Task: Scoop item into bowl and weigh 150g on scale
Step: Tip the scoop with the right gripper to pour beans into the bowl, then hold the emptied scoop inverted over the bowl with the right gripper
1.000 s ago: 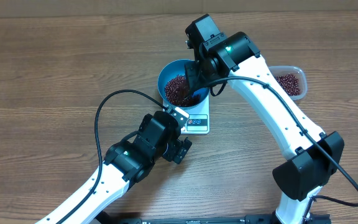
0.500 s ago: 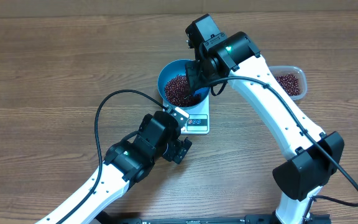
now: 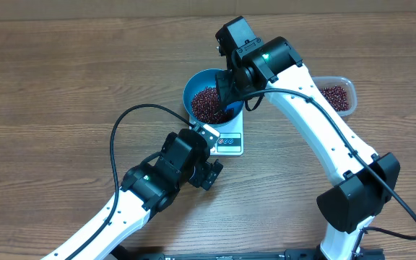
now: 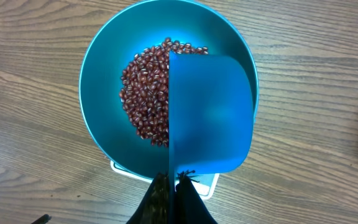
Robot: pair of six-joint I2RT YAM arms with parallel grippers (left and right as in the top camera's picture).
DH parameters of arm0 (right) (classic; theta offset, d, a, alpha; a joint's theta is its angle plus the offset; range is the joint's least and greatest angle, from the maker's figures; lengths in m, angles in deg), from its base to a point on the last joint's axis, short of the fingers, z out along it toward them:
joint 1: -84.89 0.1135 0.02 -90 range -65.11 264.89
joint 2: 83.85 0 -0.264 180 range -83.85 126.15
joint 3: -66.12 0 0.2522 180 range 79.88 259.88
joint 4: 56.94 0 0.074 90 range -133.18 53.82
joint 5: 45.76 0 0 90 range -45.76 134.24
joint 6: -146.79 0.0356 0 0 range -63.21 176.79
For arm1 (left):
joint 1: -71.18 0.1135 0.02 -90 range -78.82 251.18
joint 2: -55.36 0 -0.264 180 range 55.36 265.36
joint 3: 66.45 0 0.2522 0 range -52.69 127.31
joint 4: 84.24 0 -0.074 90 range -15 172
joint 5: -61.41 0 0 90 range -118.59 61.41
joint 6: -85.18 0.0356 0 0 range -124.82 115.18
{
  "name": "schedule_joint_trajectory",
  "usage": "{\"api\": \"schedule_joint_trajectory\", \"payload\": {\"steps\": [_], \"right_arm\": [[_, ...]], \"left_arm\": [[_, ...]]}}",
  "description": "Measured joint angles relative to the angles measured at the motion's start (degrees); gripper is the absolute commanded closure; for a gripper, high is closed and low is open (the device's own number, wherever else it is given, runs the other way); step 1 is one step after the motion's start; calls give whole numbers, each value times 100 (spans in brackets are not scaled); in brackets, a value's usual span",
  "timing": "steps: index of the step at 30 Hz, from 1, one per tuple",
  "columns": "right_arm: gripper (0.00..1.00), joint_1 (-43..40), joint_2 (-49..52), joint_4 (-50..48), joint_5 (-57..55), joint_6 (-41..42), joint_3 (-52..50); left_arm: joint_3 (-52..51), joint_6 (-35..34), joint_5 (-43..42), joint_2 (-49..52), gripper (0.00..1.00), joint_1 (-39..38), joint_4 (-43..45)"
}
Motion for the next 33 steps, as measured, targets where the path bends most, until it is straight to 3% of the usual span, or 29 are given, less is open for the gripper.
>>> {"api": "schedule_joint_trajectory", "payload": {"steps": [33], "right_arm": [[96,0,0,-153,-153,-2,0]], "left_arm": [[0,0,2,0,1,0,0]]}}
